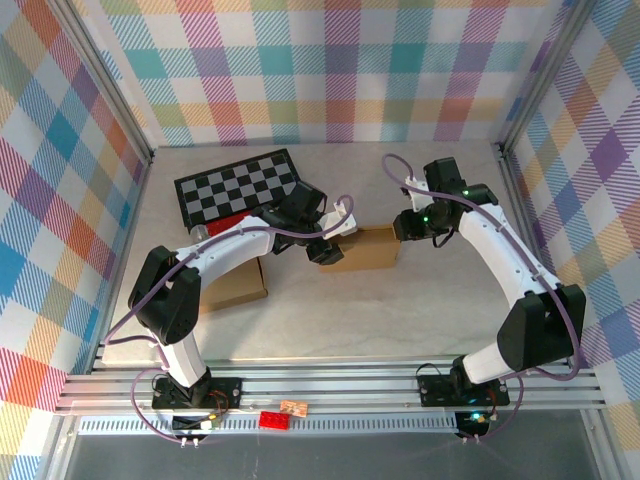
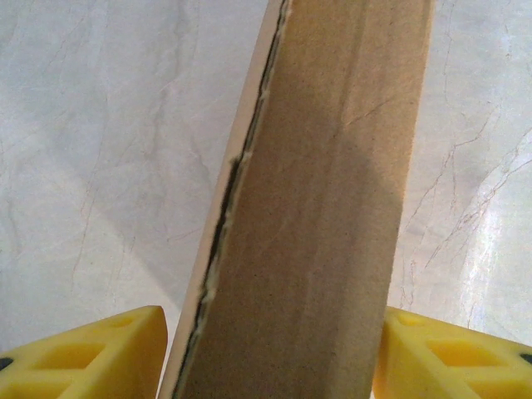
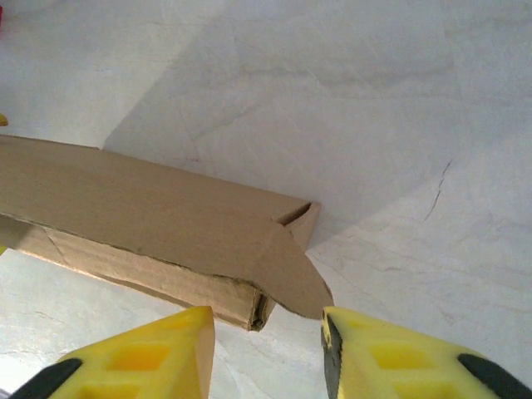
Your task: Fold the paper box
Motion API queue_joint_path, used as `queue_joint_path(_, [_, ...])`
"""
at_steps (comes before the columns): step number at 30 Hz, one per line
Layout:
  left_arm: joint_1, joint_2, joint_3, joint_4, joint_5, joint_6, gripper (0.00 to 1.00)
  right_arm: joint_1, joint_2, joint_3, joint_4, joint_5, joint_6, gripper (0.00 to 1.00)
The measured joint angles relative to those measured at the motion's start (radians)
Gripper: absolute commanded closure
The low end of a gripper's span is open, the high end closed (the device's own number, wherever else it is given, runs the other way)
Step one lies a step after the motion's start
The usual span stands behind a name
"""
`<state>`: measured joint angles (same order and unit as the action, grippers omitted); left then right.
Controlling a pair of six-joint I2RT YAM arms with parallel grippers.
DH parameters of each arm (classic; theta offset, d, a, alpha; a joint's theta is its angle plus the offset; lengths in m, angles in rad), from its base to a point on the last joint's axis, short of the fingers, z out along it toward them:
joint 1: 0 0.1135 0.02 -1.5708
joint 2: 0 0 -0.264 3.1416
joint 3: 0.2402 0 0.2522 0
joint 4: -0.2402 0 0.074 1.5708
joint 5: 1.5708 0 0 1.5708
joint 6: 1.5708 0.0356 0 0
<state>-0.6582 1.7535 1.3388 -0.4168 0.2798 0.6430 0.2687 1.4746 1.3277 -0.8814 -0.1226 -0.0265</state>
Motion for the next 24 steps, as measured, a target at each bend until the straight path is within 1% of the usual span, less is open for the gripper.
queue_joint_path(8, [0.000, 0.000, 0.000, 0.000, 0.000, 0.000, 0.39, 0.000, 0.012, 0.007, -0.006, 0.007, -0.014, 0.74])
queue_joint_path(13, [0.001, 0.000, 0.001, 0.000, 0.001, 0.000, 0.39, 0.000, 0.023, 0.007, -0.006, 0.015, -0.018, 0.74])
queue_joint_path(17, [0.001, 0.000, 0.002, -0.001, 0.000, 0.000, 0.39, 0.000, 0.034, 0.007, -0.006, 0.027, -0.020, 0.77])
queue_joint_path(20, [0.001, 0.000, 0.005, -0.002, 0.001, 0.000, 0.39, 0.003, 0.037, 0.007, -0.006, 0.037, -0.020, 0.82])
queue_joint_path(24, [0.001, 0.000, 0.006, -0.003, 0.001, 0.000, 0.40, 0.013, 0.037, 0.008, -0.003, 0.051, -0.026, 0.92])
